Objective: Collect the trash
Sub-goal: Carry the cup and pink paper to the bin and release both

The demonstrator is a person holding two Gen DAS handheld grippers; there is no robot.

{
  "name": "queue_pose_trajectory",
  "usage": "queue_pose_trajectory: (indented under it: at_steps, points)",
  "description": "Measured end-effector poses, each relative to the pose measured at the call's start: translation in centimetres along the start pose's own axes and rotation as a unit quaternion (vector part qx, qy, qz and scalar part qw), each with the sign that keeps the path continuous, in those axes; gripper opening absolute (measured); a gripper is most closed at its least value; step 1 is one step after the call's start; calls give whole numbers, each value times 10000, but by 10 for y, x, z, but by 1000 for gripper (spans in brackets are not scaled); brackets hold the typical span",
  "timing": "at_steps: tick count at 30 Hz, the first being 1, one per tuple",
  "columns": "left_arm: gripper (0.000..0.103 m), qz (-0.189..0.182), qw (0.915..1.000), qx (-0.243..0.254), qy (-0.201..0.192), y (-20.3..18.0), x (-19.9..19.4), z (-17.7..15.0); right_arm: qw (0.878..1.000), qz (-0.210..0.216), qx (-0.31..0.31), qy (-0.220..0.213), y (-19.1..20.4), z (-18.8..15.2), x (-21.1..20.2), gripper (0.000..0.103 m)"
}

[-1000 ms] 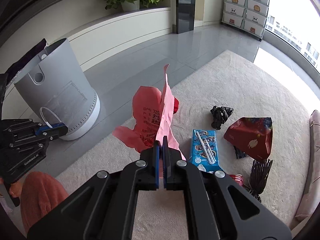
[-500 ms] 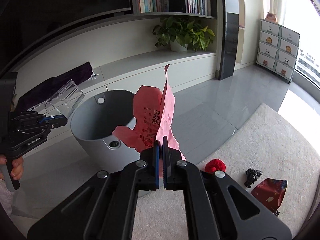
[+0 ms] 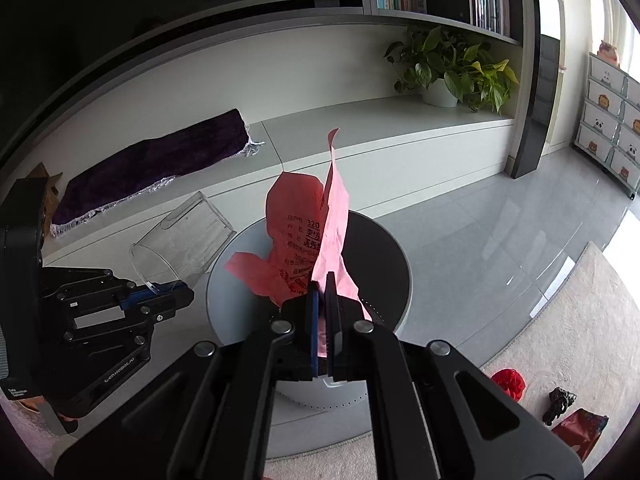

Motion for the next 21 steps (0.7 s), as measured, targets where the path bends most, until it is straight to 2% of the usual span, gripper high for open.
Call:
queue_pose_trajectory:
  at_steps: [4, 7, 9, 10, 18, 21]
  points:
    - [5, -25, 10000, 25, 41, 2, 12, 6, 10000, -31, -30, 49, 2, 3, 12, 10]
    - [5, -30, 10000, 38, 79, 2, 20, 9, 10000, -24, -38, 17, 1, 4, 16, 26]
    - [5, -42, 9999, 33, 110, 3, 25, 10, 10000, -13, -34, -51, 2, 5, 16, 43]
    - [5, -37, 9999, 32, 124, 3, 27, 11, 9999, -29, -42, -88, 2, 6, 15, 45]
    - [5, -19, 9998, 2, 195, 0, 41, 19, 9999, -59, -78, -128, -1, 5, 11, 47]
    - [9, 177, 9997, 63, 152, -5, 45, 26, 9998, -102, -113, -135, -1, 1, 7, 47]
Point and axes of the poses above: each gripper's, at about its wrist camera, not at the fingertips, and x roughly the way its jaws point, y to its left, z to its top, the point moved 3 cm from there along x, roughly the way its jaws point, and after that the axes turned 6 degrees about y, right-handed, at the moved point
